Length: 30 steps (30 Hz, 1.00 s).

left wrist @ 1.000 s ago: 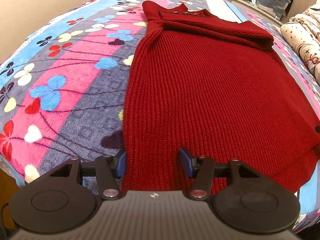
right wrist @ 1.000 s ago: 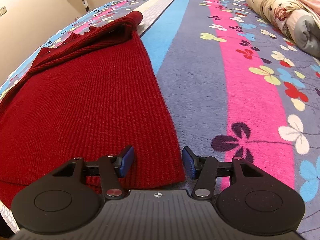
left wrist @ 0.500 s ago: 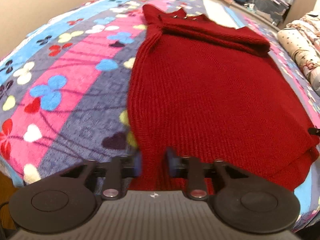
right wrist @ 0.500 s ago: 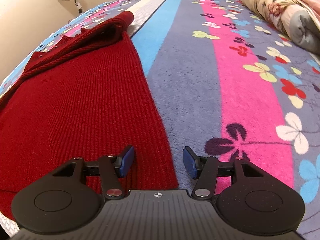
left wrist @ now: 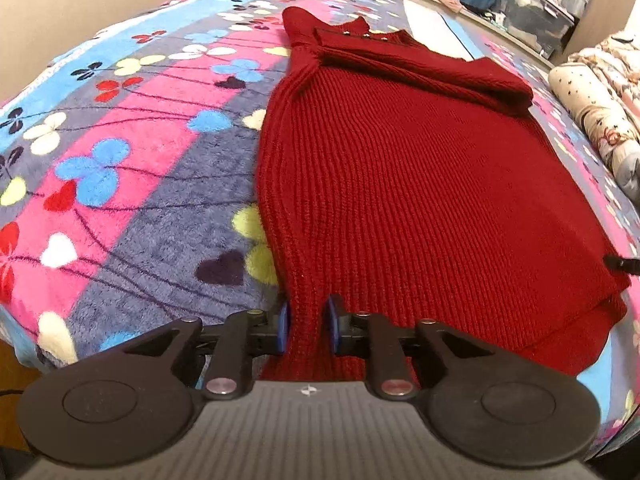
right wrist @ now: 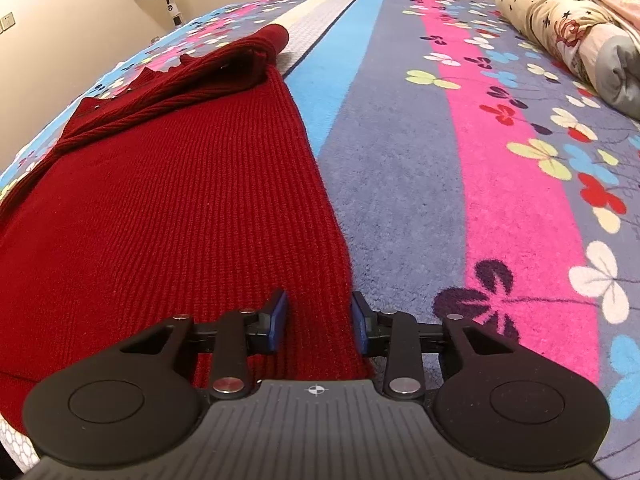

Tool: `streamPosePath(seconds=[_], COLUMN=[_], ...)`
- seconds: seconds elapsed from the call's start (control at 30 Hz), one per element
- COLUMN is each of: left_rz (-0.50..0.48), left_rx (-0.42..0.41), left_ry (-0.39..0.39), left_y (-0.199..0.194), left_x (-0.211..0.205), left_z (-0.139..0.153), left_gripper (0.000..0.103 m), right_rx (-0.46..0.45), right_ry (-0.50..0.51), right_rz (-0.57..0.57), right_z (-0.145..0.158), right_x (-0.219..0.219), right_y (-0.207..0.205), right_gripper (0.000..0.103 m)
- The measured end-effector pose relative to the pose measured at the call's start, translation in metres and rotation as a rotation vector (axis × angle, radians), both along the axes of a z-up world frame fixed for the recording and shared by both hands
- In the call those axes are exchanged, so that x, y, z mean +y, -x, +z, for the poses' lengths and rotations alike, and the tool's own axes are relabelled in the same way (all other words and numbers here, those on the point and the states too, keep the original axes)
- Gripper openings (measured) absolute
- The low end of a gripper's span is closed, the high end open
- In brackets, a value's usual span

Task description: Fold small clothes

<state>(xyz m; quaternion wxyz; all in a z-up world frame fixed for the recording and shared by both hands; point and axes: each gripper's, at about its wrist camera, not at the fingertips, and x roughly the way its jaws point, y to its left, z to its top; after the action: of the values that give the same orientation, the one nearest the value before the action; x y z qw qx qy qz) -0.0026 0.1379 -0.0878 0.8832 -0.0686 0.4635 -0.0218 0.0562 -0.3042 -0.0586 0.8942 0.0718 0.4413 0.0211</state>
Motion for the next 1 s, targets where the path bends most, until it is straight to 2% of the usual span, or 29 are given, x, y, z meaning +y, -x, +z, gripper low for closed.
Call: streamPosePath(seconds=[0.03, 0.07, 0.13, 0.17, 0.2, 0.3, 0.4, 0.47, 0.57, 0.67, 0.77, 0.87, 0.9, 0.93, 1.0], left_rz=[-0.001, -0.01, -0.033, -0.044, -0.052, -0.051, -0.013, 0.0, -0.011, -0.004, 0.017, 0.036, 0.036, 0.031, 0.017], left_rx=[-0.012, -0.032, -0.066, -0.081, -0.091, -0.057, -0.023, -0.021, -0.034, -0.076, -0.107, -0.095, -0.075, -0.052, -0.007], left_ry=[0.003, 0.008, 0.029, 0.04, 0.048, 0.038, 0.011, 0.039, 0.02, 0.003, -0.018, 0.001, 0.011, 0.025, 0.037], left_y=[0.001, 0.002, 0.004, 0.005, 0.006, 0.001, 0.0, 0.001, 0.002, 0.005, 0.007, 0.006, 0.004, 0.003, 0.001], left_x=[0.0, -0.001, -0.003, -0.005, -0.007, -0.01, -0.005, 0.0, -0.002, -0.003, -0.002, 0.002, 0.002, 0.003, 0.001], left_z=[0.001, 0.003, 0.008, 0.01, 0.012, 0.006, 0.001, 0.001, 0.003, 0.009, 0.013, 0.013, 0.011, 0.008, 0.0], left_gripper=[0.013, 0.013, 0.013, 0.013, 0.014, 0.016, 0.016, 0.016, 0.015, 0.013, 0.013, 0.014, 0.015, 0.024, 0.034], right_rx=[0.0, -0.002, -0.01, -0.022, -0.037, -0.052, -0.01, -0.011, -0.01, -0.018, -0.047, -0.048, -0.04, -0.029, -0.019], right_ry=[0.003, 0.007, 0.008, 0.004, -0.005, -0.031, -0.016, -0.011, -0.006, 0.002, 0.002, -0.008, -0.009, -0.01, -0.001], right_rz=[0.005, 0.008, 0.012, 0.013, 0.011, 0.009, 0.004, 0.007, 0.009, 0.014, 0.008, -0.003, -0.003, 0.0, 0.009], right_z=[0.0, 0.0, 0.002, 0.003, 0.006, 0.008, 0.001, 0.0, 0.001, 0.002, 0.006, 0.007, 0.006, 0.004, 0.002], right_x=[0.001, 0.002, 0.002, 0.002, 0.001, -0.002, -0.002, 0.0, 0.001, 0.001, 0.0, -0.004, -0.004, -0.004, -0.002], right_y=[0.0, 0.001, 0.001, 0.002, 0.003, 0.003, 0.0, 0.0, 0.0, 0.0, 0.002, 0.001, 0.001, 0.0, -0.001], right_gripper=[0.038, 0.038, 0.031, 0.018, 0.015, 0.015, 0.023, 0.024, 0.024, 0.015, 0.013, 0.013, 0.014, 0.014, 0.018])
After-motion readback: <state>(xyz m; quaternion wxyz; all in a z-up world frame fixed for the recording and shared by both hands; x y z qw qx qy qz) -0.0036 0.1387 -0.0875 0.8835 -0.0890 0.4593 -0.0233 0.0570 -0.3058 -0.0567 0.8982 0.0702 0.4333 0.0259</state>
